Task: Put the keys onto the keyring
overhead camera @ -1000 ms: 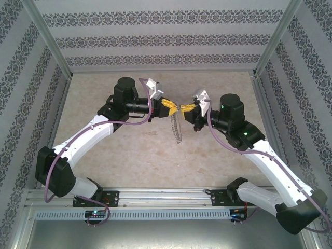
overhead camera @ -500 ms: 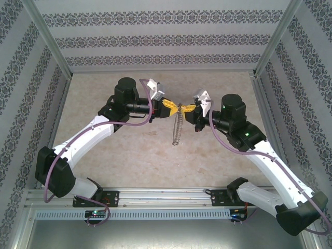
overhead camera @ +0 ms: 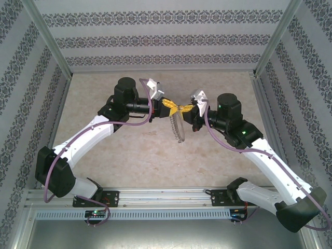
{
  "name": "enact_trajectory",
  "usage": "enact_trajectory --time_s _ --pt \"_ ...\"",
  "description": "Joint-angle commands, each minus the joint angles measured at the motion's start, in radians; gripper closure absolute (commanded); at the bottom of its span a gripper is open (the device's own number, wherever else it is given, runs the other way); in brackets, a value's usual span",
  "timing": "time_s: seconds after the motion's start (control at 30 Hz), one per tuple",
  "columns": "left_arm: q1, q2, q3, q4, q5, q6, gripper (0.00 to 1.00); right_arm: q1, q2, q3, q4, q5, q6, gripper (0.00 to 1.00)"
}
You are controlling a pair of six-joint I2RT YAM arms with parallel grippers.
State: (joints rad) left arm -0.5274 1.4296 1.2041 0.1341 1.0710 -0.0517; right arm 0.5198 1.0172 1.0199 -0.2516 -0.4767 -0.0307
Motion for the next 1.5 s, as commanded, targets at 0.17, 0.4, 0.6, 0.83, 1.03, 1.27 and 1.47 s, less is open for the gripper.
enact_trajectory --time_s 0.17,0.4,0.6,0.83,1.03,1.27,1.47 --pt "0.000 -0.018 -0.019 0.001 0.016 0.026 1.00 -0.007 -0.025 0.065 0.000 0.039 -0.023 1.00" --pt "0.001 -0.026 -0.033 -0.006 0.013 0.035 1.00 -0.014 -0.012 0.090 -0.026 0.060 -0.040 1.00" --pt "0.009 -0.051 -0.096 0.082 -0.075 -0.006 0.67 -0.018 0.043 0.146 -0.070 0.076 -0.061 1.00" --pt "0.053 -0.112 -0.199 0.233 -0.213 -0.117 0.44 -0.037 0.098 0.181 -0.084 0.073 -0.064 1.00" --pt "0.069 -0.184 -0.259 0.222 -0.414 -0.140 0.25 -0.061 0.164 0.189 -0.067 0.070 -0.056 1.00" --pt "0.089 -0.244 -0.315 0.215 -0.551 -0.165 0.00 -0.070 0.297 0.230 -0.026 0.059 -0.040 1.00" --pt "0.109 -0.288 -0.337 0.157 -0.757 -0.163 0.00 -0.045 0.491 0.348 0.010 0.025 -0.018 1.00"
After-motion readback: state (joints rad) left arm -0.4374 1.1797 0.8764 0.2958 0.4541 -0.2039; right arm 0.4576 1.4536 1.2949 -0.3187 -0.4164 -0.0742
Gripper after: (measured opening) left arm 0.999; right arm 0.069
